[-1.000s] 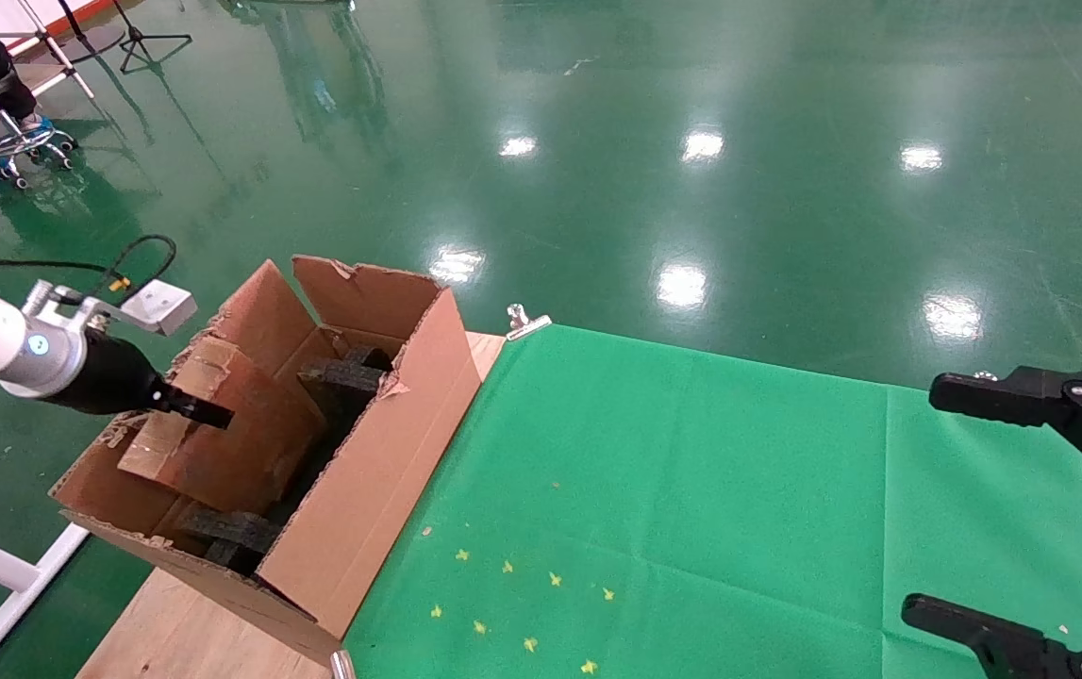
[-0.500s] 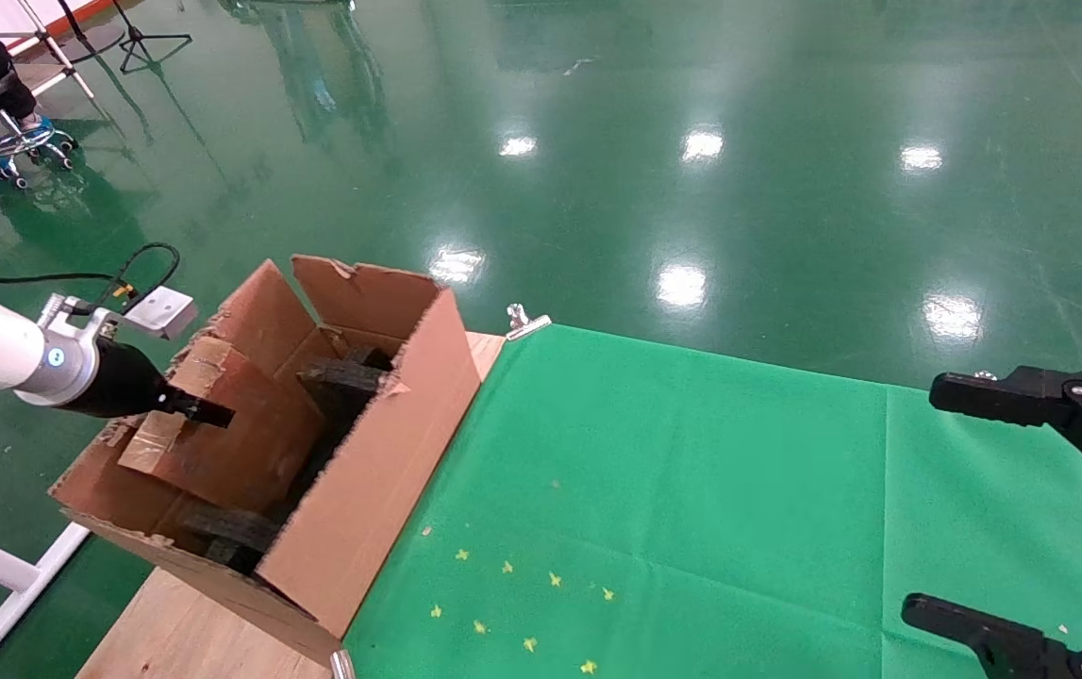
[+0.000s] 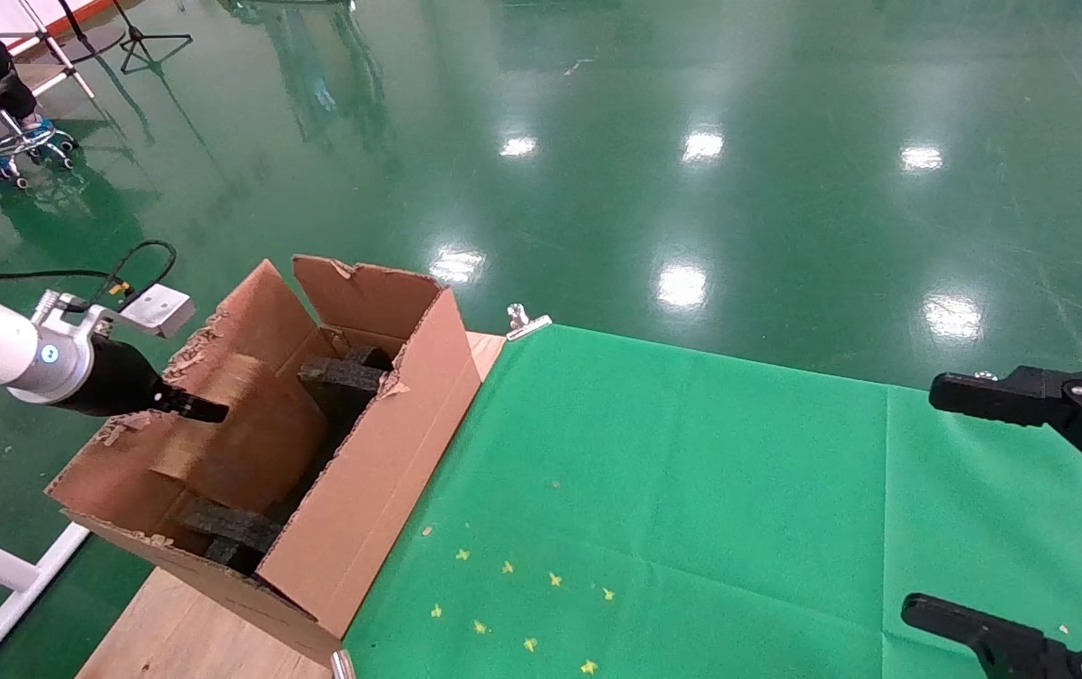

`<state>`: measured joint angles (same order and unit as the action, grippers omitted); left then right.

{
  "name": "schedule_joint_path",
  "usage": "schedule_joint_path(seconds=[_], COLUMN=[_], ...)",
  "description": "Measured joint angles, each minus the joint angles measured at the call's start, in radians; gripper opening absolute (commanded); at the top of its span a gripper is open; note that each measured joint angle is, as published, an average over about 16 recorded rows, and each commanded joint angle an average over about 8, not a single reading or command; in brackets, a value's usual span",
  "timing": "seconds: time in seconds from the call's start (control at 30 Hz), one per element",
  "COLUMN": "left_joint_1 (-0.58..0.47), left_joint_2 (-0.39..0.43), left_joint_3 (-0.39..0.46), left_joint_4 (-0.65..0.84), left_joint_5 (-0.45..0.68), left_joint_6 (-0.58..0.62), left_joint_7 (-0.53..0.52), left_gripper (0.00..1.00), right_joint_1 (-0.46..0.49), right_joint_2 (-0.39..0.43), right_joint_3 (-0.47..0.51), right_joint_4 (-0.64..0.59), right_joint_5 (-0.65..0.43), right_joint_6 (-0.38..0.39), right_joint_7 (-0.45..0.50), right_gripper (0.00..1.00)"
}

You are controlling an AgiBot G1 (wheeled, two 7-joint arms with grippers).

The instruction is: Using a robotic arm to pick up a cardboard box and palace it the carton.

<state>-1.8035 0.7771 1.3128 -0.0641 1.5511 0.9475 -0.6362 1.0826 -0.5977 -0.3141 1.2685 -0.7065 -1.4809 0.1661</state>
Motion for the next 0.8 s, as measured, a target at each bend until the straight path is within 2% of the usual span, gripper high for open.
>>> schedule_joint_path(seconds=[0.33, 0.8], left_joint_1=[-0.048, -0.203], left_joint_2=[-0.024, -0.142], left_joint_3=[-0.025, -0.098], left_joint_4=[-0.058, -0.361], left_joint_5=[-0.037, -0.149], left_joint_6=[0.059, 0.264], left_joint_7=[0.026, 0.041], left_gripper=[1.00, 1.00], right_joint_1=[0.000, 0.000], right_joint_2=[0.000, 0.000], right_joint_3=[0.000, 0.000], right_joint_4=[0.000, 0.000], right_joint_5=[0.000, 0.000], right_joint_6=[0.000, 0.000], right_joint_7=[0.000, 0.000], right_gripper=[1.00, 1.00])
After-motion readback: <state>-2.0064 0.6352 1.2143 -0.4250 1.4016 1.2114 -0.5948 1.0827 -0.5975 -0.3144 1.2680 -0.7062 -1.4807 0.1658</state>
